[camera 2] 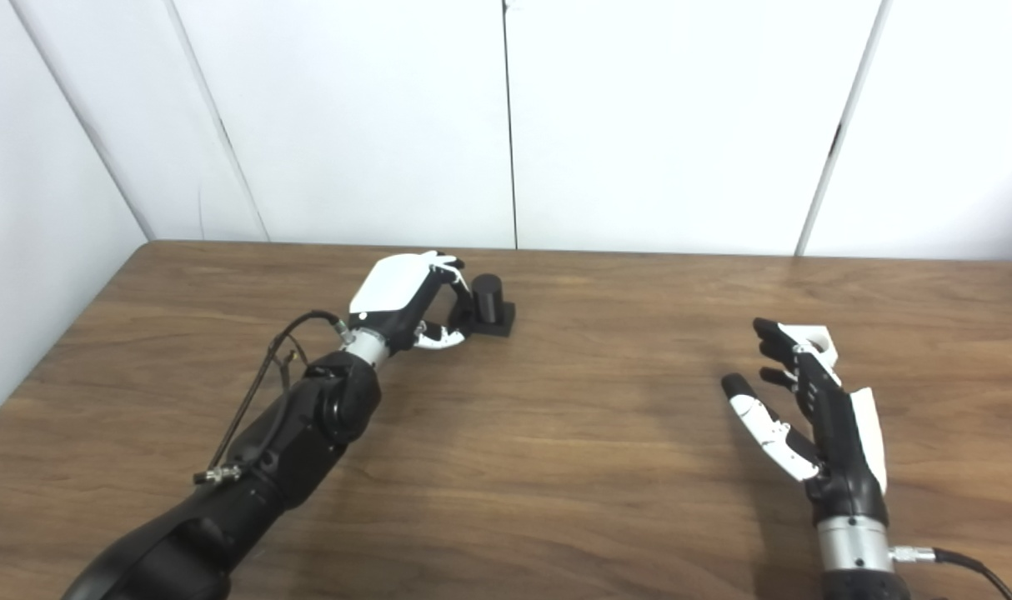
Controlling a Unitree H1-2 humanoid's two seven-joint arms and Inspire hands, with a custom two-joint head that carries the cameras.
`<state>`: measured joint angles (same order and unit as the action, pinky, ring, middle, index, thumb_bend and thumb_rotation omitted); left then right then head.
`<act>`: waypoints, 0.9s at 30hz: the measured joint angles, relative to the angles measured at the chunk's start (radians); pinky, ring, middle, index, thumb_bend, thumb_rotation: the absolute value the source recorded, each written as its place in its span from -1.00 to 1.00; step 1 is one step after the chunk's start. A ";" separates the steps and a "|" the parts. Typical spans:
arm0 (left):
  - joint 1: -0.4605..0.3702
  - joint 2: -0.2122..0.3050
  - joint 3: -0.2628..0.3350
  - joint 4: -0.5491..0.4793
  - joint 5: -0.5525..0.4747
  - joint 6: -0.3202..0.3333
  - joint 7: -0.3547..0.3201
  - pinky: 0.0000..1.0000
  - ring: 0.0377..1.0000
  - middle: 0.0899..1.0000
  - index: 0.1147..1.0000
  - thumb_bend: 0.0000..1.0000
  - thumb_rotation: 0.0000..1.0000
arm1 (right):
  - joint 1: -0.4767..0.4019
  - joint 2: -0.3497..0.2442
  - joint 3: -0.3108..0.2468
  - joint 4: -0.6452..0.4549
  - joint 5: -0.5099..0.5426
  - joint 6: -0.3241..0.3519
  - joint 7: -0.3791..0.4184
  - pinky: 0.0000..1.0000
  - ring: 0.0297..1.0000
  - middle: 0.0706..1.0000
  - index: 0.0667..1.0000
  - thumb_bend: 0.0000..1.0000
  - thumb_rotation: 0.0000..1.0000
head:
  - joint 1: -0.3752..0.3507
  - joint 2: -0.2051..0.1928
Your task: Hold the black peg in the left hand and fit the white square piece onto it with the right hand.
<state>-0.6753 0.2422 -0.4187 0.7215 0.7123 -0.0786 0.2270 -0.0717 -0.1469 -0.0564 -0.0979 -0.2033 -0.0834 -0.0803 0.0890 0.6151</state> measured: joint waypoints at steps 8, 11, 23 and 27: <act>0.004 -0.007 -0.043 -0.023 0.001 -0.038 -0.006 0.74 0.84 0.71 -0.15 0.05 -0.88 | 0.010 0.000 -0.001 -0.002 -0.006 0.000 0.000 0.49 0.65 0.66 0.59 0.07 0.09 | 0.002 0.002; 0.016 -0.009 -0.061 -0.052 0.001 -0.053 -0.012 0.73 0.83 0.71 -0.15 0.05 -0.88 | 0.011 0.000 -0.002 -0.002 -0.006 0.000 0.000 0.49 0.65 0.66 0.59 0.09 0.07 | 0.003 0.003; 0.087 -0.006 -0.084 -0.188 0.001 -0.079 -0.055 0.75 0.80 0.71 -0.15 0.05 -0.87 | 0.011 0.000 -0.008 0.001 -0.001 -0.001 -0.001 0.58 0.70 0.67 0.58 0.09 0.05 | 0.008 0.000; 0.113 -0.003 -0.086 -0.247 0.004 -0.083 -0.089 0.73 0.81 0.71 -0.15 0.05 -0.87 | 0.011 0.000 -0.009 0.001 0.000 -0.001 -0.001 0.57 0.69 0.67 0.59 0.07 0.03 | 0.008 0.000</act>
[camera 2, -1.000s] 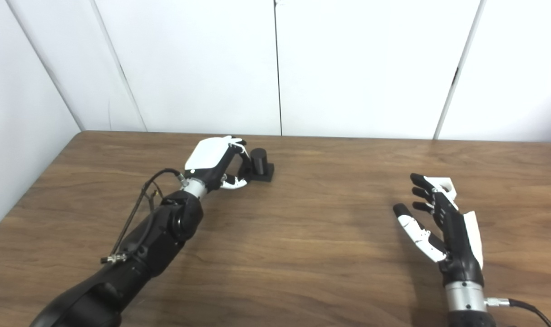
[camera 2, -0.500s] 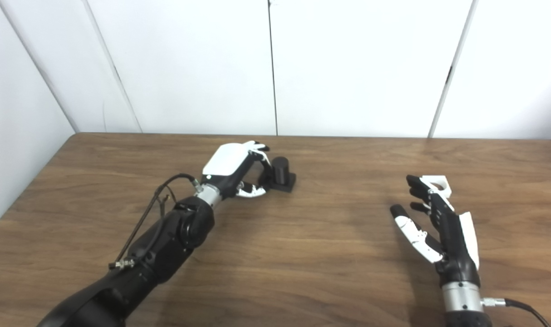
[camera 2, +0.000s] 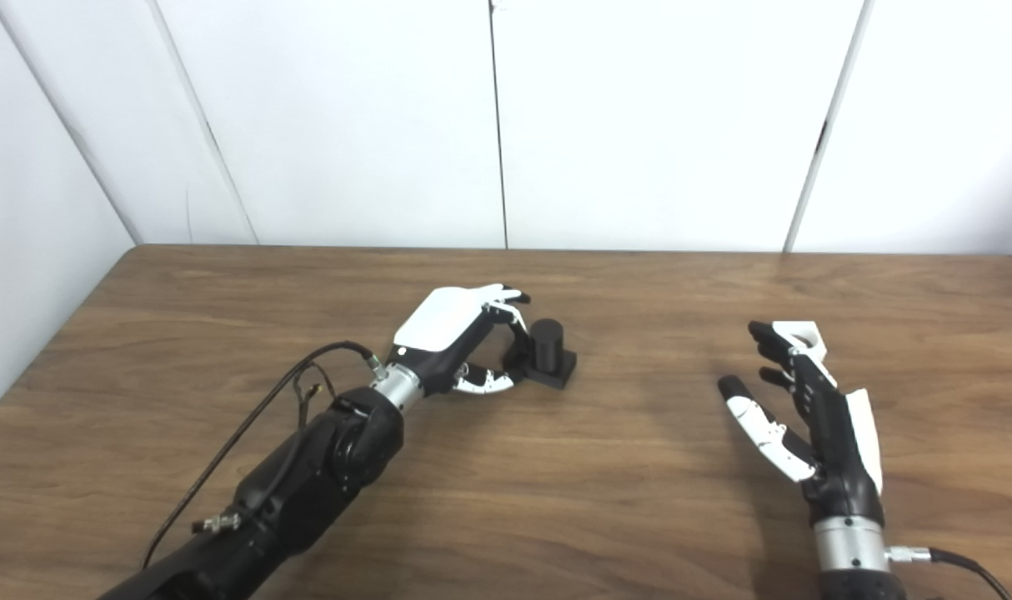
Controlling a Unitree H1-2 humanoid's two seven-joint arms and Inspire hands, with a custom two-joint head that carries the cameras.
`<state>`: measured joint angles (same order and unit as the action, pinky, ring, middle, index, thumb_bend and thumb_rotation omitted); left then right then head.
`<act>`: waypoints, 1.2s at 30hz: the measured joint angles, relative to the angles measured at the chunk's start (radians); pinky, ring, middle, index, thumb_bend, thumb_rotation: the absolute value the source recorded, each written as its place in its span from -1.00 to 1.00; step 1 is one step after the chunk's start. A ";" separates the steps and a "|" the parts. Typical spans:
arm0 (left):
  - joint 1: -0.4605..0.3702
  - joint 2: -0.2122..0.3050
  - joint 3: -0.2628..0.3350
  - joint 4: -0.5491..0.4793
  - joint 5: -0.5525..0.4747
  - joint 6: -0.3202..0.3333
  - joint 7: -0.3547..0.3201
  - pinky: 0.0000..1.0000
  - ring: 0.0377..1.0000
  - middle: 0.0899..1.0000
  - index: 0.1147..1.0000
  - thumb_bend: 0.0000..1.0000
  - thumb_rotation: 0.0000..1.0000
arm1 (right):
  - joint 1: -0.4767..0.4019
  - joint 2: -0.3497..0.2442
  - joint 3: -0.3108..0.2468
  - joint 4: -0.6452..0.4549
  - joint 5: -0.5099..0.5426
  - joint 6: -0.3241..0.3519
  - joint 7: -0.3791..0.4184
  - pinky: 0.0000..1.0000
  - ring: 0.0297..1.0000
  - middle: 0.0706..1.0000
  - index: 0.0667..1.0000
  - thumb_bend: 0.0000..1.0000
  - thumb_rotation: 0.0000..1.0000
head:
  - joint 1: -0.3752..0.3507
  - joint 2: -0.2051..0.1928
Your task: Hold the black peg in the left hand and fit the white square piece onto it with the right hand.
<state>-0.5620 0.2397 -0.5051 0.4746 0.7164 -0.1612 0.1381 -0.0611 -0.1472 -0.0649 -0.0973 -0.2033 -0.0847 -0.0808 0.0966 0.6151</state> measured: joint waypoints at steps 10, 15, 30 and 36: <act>0.059 0.010 0.008 -0.095 0.017 -0.014 -0.039 0.71 0.80 0.69 -0.15 0.04 -0.87 | 0.000 0.000 0.000 0.001 0.005 -0.002 0.000 0.56 0.69 0.67 0.59 0.10 0.08 | -0.017 0.005; 0.065 0.011 0.012 -0.101 0.020 -0.016 -0.041 0.71 0.80 0.70 -0.15 0.04 -0.87 | 0.000 0.000 0.000 -0.001 0.001 -0.001 0.000 0.54 0.68 0.66 0.58 0.11 0.09 | -0.052 0.011; 0.084 0.040 0.048 -0.137 0.016 -0.021 -0.097 0.73 0.81 0.71 -0.15 0.04 -0.87 | -0.022 -0.039 -0.075 -0.085 -0.030 0.080 -0.012 0.41 0.59 0.67 0.58 0.08 -0.04 | -0.264 0.011; 0.087 0.047 0.060 -0.138 0.014 -0.035 -0.105 0.71 0.80 0.70 -0.15 0.05 -0.87 | -0.091 -0.160 -0.082 -0.109 -0.142 0.108 0.003 0.19 0.47 0.60 0.54 0.16 -0.32 | -0.337 -0.002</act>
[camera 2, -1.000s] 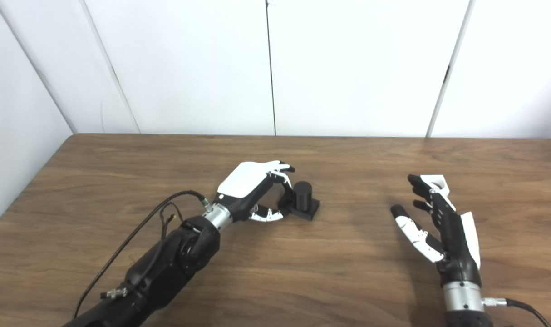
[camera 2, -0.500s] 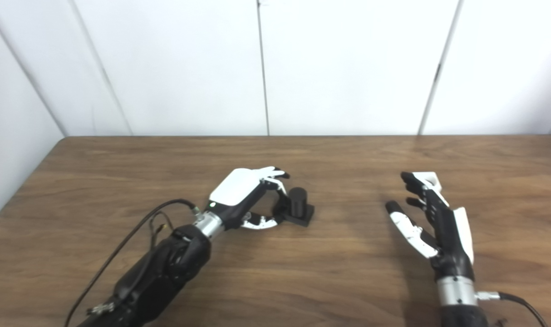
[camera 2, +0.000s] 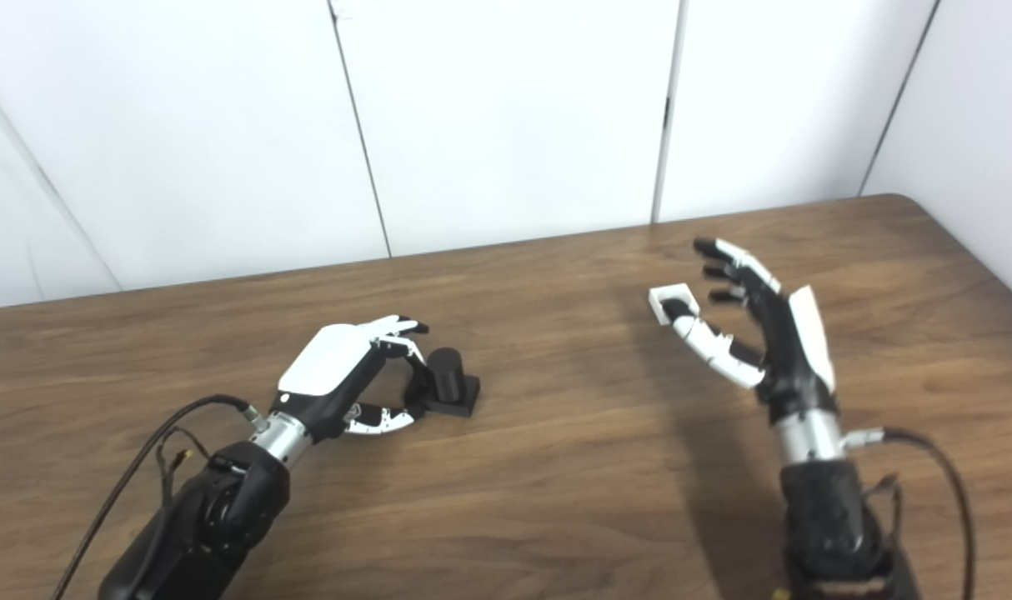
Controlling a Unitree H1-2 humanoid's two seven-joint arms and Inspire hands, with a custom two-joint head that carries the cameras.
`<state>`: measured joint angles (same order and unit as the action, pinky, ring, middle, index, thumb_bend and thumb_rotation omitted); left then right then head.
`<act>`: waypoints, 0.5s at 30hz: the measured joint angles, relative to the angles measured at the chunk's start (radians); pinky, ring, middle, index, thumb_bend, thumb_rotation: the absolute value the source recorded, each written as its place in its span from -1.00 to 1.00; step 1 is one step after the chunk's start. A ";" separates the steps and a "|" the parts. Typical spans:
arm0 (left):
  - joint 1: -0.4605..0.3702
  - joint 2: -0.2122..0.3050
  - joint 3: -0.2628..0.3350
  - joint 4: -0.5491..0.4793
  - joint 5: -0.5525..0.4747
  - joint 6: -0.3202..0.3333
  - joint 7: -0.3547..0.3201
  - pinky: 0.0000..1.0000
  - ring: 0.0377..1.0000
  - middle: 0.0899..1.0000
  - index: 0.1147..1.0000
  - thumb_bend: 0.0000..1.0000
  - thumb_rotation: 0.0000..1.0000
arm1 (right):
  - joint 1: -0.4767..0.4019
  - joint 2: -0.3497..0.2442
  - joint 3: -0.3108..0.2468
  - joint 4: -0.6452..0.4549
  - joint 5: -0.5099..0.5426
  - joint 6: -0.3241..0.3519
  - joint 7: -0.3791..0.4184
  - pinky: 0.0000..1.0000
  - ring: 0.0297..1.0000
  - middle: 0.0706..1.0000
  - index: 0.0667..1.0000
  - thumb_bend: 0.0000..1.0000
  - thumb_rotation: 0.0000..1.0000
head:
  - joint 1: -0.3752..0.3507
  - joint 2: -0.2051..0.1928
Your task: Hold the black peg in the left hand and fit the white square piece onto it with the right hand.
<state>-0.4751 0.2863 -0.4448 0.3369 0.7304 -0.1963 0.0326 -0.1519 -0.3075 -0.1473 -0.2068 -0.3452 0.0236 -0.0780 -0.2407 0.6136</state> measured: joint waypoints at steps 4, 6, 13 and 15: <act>0.003 0.008 0.008 0.005 -0.011 -0.019 -0.002 0.75 0.82 0.71 -0.15 0.04 -0.87 | -0.061 -0.112 0.026 -0.007 -0.077 0.057 0.072 0.12 0.40 0.52 0.51 0.24 -0.31 | -0.011 -0.006; 0.003 0.013 0.010 0.006 -0.016 -0.021 -0.003 0.75 0.82 0.71 -0.15 0.04 -0.87 | -0.091 -0.164 0.058 -0.007 -0.127 0.078 0.109 0.15 0.44 0.53 0.46 0.36 -0.42 | -0.011 -0.006; 0.003 0.018 0.015 0.015 -0.018 -0.038 0.002 0.70 0.80 0.70 -0.15 0.05 -0.87 | -0.192 -0.245 0.127 0.036 -0.209 0.120 0.220 0.24 0.61 0.67 0.51 0.34 -0.39 | -0.015 -0.005; 0.003 0.018 0.016 0.016 -0.018 -0.042 0.001 0.70 0.80 0.70 -0.15 0.05 -0.87 | -0.232 -0.266 0.140 0.070 -0.216 0.129 0.248 0.25 0.64 0.69 0.52 0.35 -0.40 | -0.014 -0.005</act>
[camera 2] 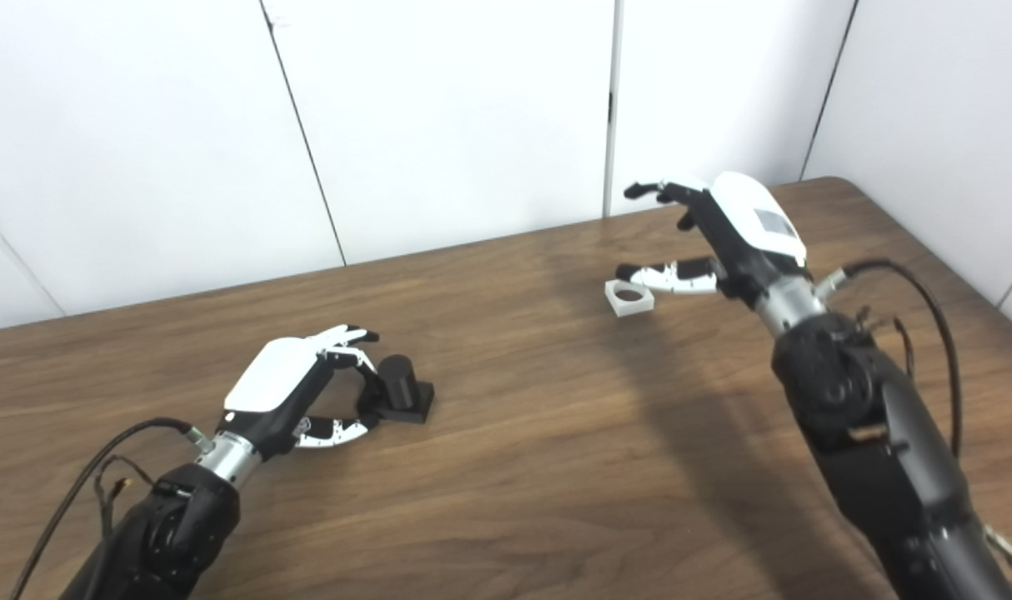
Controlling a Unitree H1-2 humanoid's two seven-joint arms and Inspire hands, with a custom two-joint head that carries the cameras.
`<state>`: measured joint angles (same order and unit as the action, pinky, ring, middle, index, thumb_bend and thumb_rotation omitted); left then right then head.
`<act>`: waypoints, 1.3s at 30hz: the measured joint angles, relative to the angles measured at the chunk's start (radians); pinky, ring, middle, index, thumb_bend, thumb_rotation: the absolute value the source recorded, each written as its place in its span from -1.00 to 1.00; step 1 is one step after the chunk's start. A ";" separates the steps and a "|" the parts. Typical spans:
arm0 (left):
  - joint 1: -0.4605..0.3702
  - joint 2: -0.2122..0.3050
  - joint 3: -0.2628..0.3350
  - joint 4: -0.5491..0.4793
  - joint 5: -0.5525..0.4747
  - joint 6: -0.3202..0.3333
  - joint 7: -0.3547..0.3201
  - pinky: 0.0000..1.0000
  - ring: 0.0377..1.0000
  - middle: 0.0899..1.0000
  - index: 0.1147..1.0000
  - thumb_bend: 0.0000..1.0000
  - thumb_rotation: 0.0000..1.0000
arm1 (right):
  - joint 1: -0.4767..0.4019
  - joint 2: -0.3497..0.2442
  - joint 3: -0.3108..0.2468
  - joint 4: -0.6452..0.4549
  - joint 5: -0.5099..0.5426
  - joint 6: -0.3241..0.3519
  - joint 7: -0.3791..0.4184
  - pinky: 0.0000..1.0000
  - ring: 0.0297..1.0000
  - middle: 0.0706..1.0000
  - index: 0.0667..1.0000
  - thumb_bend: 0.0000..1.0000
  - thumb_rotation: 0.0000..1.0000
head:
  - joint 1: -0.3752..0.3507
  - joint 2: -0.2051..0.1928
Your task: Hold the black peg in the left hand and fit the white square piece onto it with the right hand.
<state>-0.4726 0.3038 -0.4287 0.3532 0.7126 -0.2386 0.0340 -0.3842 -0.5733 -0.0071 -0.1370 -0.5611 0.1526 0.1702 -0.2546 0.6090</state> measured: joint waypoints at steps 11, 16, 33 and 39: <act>0.001 0.001 0.006 0.001 0.000 -0.009 0.000 0.72 0.80 0.70 -0.15 0.05 -0.87 | -0.196 -0.081 0.133 0.260 -0.042 -0.017 0.110 0.43 0.77 0.77 0.53 0.38 -0.34 | 0.000 -0.002; 0.002 0.001 0.007 0.001 0.000 -0.012 0.000 0.73 0.81 0.71 -0.15 0.05 -0.87 | -0.224 -0.085 0.191 0.320 -0.054 -0.030 0.171 0.59 0.83 0.81 0.56 0.44 -0.32 | 0.002 -0.005; 0.004 -0.001 0.011 0.005 0.000 -0.014 0.003 0.73 0.80 0.71 -0.15 0.05 -0.87 | -0.338 -0.110 0.320 0.541 -0.118 -0.058 0.256 0.82 0.89 0.81 0.58 0.47 -0.24 | 0.014 -0.006; 0.004 -0.001 0.012 0.005 0.000 -0.014 0.004 0.72 0.80 0.71 -0.15 0.05 -0.87 | -0.338 -0.110 0.334 0.570 -0.122 -0.059 0.262 0.86 0.90 0.82 0.59 0.48 -0.23 | 0.020 -0.005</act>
<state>-0.4685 0.3029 -0.4171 0.3583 0.7126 -0.2531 0.0380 -0.7219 -0.6830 0.3267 0.4331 -0.6828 0.0934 0.4320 -0.2347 0.6044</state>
